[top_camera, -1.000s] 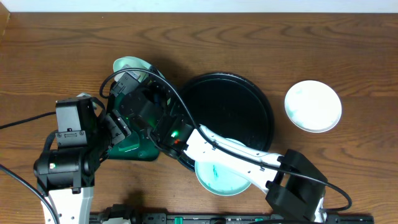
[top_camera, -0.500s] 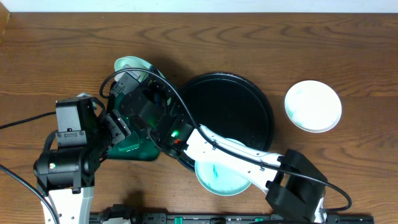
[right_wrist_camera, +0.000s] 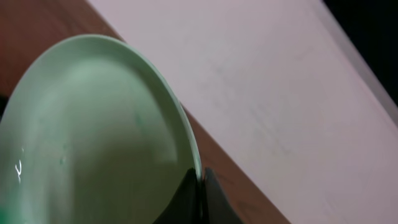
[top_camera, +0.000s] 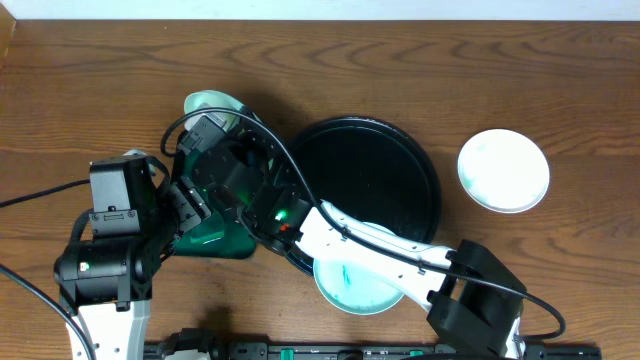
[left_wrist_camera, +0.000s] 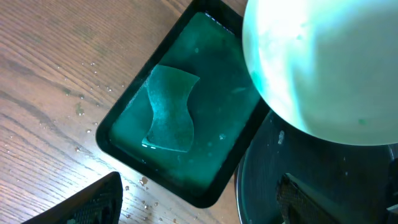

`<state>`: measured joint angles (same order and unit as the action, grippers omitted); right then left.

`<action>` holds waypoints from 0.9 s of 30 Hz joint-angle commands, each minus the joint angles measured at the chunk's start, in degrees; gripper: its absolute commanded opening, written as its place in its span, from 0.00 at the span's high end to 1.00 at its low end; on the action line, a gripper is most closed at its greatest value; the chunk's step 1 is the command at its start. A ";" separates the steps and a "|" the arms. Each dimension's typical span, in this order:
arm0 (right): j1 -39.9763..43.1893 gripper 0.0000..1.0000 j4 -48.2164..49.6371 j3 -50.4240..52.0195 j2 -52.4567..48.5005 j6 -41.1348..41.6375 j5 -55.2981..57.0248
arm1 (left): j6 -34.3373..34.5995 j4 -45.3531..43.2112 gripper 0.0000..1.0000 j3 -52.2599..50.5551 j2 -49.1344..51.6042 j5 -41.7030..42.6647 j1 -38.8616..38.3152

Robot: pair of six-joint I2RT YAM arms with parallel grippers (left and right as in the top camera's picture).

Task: Clean dirty plates on tray and stack at the side
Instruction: 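Lift the pale green plate with the right gripper and tilt it over the basin, then carry the pale green plate right and set it on the white plate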

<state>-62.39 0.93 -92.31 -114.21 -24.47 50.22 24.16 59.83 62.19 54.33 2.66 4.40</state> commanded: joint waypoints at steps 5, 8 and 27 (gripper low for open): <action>-0.57 0.99 1.90 -0.90 0.31 -4.48 0.83 | 0.07 0.17 0.20 1.31 0.33 -0.09 0.20; -1.05 0.99 2.91 -0.90 0.31 -4.55 2.34 | 0.07 0.17 0.20 1.31 0.33 -0.09 0.20; -2.21 0.99 9.14 -0.90 0.31 -12.04 7.82 | 0.07 0.17 0.20 1.31 0.33 -0.11 0.20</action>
<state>-63.48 9.72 -92.31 -114.21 -35.33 56.47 24.16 59.83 62.19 54.35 2.66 4.40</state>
